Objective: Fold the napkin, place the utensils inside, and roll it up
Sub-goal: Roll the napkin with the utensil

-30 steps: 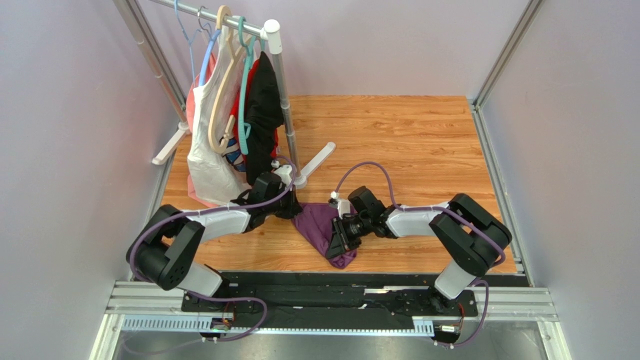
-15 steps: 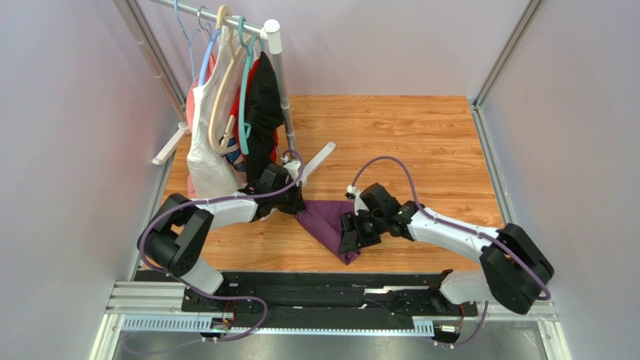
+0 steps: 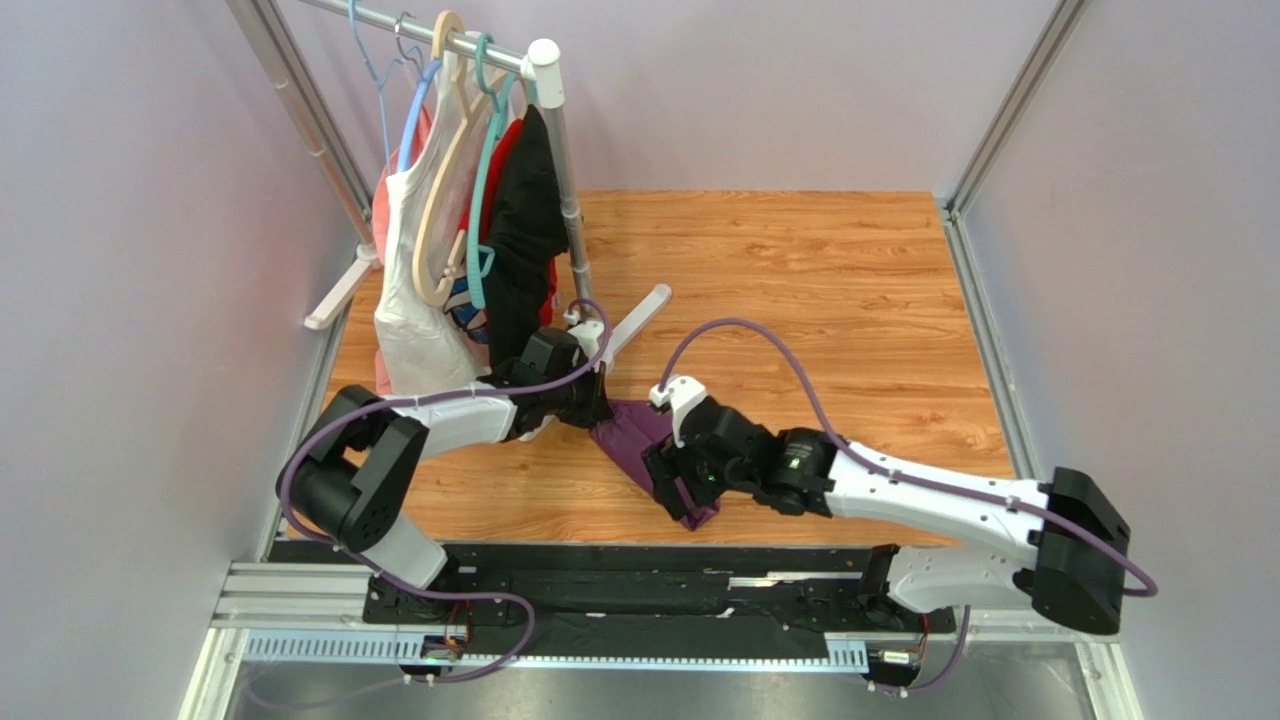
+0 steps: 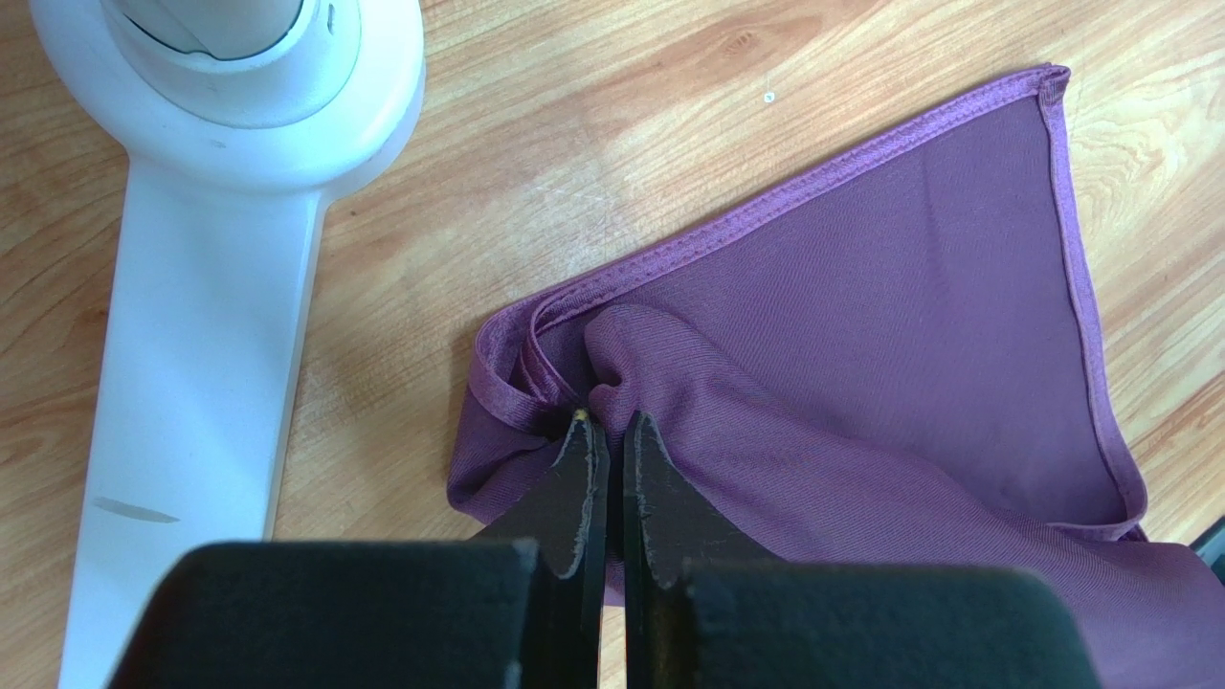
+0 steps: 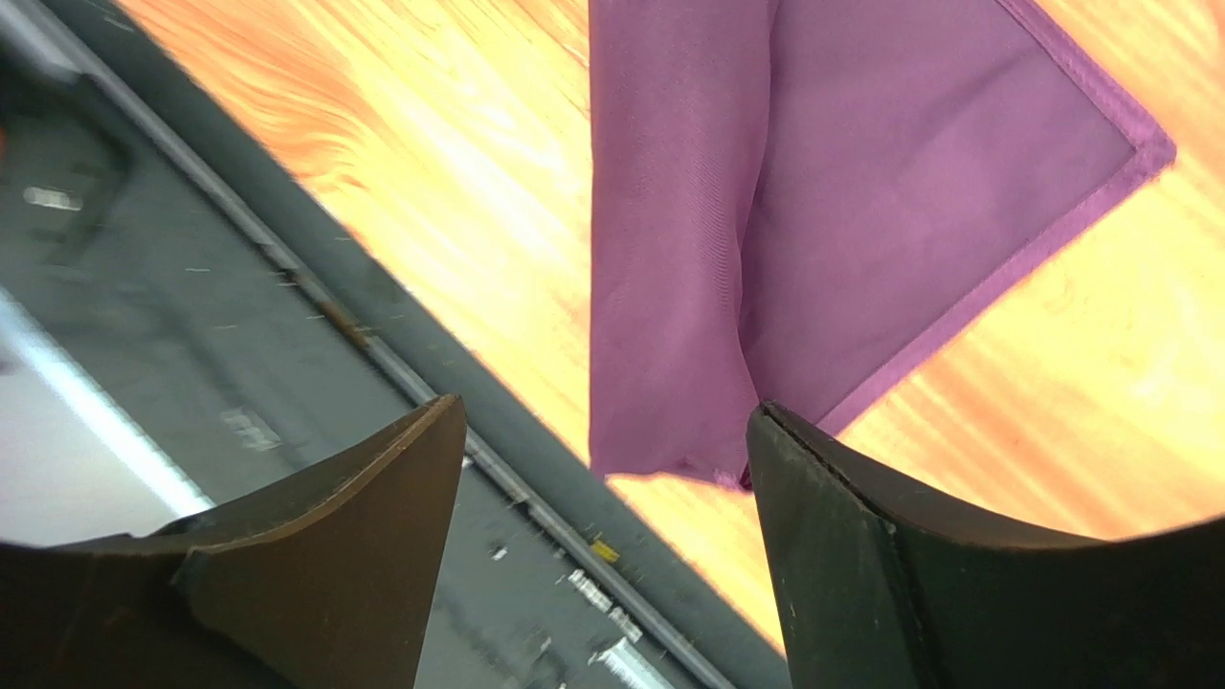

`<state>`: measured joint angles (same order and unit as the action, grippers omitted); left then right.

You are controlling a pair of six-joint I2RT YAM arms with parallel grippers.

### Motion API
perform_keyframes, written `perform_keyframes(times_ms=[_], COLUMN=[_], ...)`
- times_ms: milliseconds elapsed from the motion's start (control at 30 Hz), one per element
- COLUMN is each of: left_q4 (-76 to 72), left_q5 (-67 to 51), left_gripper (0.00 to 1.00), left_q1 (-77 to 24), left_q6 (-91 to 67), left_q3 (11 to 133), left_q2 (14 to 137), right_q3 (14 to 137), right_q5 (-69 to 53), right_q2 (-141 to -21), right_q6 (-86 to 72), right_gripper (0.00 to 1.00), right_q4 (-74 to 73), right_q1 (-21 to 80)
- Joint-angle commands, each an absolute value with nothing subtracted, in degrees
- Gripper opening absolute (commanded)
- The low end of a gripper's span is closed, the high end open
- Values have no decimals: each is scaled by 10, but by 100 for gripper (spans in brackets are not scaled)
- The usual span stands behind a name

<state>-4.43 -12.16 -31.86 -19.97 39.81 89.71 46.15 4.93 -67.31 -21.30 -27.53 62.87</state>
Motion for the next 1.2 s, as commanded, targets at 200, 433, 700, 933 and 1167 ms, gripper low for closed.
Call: perform_keyframes(times_ms=[200,433,700,933,1167], left_q4=[-2,-3,-3,-4,-15], left_q5=[-116,-118,-116,-124,-118], left_gripper=[0,0,0,64,85], left_q1=[-323,-323,-323,-323,-323], left_q6=[-179,-181,-192,-214,-233], left_q3=[401,402,394,370,324], left_q2=[908,908,889,815,712], right_q3=[491,516,493,385,311], right_q5=[273,243,215,72,-75], right_q2=[-816,-889,-892,-853,-811], right_q6=[-131,-161,-243,-264,-274], right_gripper=[76,70,8,0,0], right_q4=[-180,-199,-224,-117,-26], right_q1=[735,741,736,686,609])
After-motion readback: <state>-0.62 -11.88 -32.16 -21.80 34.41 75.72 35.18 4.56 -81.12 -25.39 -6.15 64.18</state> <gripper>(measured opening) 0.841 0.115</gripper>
